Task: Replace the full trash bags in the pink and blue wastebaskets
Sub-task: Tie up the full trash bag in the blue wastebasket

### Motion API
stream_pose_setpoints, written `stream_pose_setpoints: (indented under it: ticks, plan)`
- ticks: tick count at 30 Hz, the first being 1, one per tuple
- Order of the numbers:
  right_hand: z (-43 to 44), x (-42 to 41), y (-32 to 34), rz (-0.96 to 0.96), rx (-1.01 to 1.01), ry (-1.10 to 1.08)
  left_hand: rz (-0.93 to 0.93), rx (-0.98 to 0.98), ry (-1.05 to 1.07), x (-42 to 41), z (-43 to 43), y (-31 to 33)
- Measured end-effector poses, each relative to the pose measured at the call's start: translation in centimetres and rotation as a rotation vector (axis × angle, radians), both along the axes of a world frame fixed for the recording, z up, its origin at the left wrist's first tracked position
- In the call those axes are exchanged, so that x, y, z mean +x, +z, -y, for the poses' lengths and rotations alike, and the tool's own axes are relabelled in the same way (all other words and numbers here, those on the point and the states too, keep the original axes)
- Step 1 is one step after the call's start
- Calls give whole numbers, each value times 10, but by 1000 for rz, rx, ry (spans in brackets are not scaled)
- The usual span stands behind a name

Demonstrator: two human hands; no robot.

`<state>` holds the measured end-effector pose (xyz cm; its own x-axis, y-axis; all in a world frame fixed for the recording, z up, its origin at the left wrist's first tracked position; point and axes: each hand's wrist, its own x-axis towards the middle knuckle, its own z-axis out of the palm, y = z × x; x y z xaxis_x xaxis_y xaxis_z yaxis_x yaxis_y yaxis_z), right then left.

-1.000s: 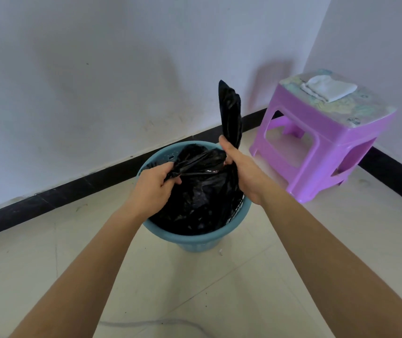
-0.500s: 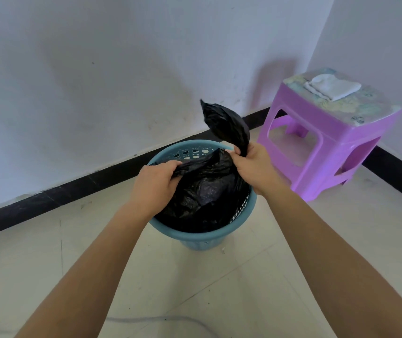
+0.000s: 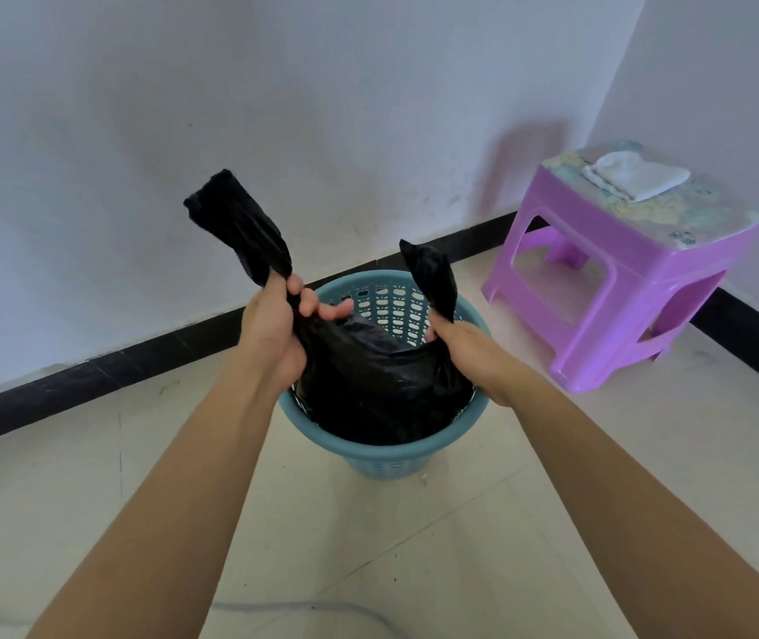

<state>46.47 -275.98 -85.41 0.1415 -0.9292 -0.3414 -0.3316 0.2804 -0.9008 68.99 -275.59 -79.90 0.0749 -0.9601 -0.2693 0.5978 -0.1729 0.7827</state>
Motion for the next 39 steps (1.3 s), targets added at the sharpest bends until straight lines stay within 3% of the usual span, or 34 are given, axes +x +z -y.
stream_pose_setpoints:
  ticks: [3,6,10,15,18,24,26,29,32,39]
  plan:
    - [-5,3,-5,-121,-83,20,-118,94,-152,2,-6,-5]
    - [-6,4,-6,-92,-169,-21,-117,111,-284,7,-14,-10]
    - [-6,8,-8,-176,-294,21,33,134,-349,8,-16,-17]
    - [-14,21,-6,-516,-414,268,324,-47,-590,3,-16,-21]
    - [-17,24,-6,-600,-444,351,351,-37,-606,-1,-16,-23]
    - [-13,11,-6,-354,-428,400,145,59,-259,0,-5,-24]
    - [-11,6,-8,-367,-503,413,99,106,-229,0,-4,-26]
    - [-13,8,-13,-413,-563,395,49,127,-275,-1,-5,-31]
    - [-15,9,-12,-327,-496,342,41,-2,-435,3,-9,-34]
    - [-15,16,-1,-316,-403,510,269,-5,-640,7,-13,-34]
